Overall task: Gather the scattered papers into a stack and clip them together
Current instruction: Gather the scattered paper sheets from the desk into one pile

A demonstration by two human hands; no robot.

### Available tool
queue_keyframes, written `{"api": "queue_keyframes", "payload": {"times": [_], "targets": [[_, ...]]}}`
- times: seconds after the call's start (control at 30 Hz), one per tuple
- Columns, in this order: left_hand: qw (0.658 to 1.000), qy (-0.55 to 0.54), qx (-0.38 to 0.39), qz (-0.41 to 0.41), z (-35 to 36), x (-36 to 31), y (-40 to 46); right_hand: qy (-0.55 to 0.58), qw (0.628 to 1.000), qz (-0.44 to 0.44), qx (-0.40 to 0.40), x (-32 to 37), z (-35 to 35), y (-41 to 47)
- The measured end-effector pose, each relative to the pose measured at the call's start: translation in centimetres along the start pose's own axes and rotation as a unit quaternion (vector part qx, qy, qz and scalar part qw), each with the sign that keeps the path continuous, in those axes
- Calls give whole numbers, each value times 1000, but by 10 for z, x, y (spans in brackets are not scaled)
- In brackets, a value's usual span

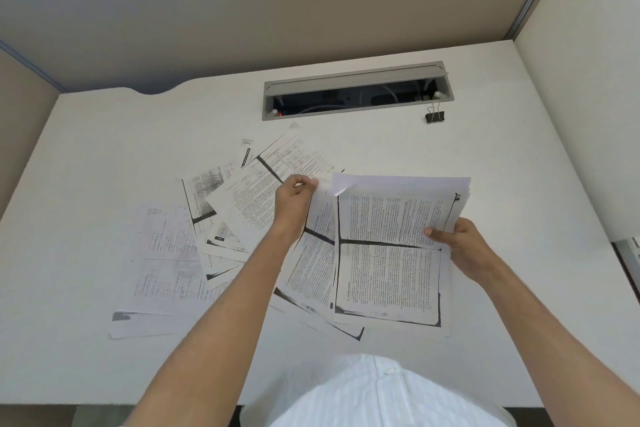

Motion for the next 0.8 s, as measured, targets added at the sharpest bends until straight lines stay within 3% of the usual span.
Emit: {"api": "queue_keyframes", "payload": {"times": [0.3,0.63,0.8], "targets": [[988,-126,-84,-21,-15,-8,-12,24,1000,-6,16,6,24,-6],[977,-202,-6,-62,-11,-12,-32,25,999,-35,20,18,39,-8],[986,-161,30,-45,-14,-9,-36,31,998,-56,20,26,45,-7]]}}
Point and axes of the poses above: each hand's wrist, its own y-axis towards the middle knuckle, its own z-axis out of the palm, x = y × z, the point moved 4 cm from there along y, towards the middle knuckle, and after that the axes turned 11 degrees about -y, right-handed, at the moved point
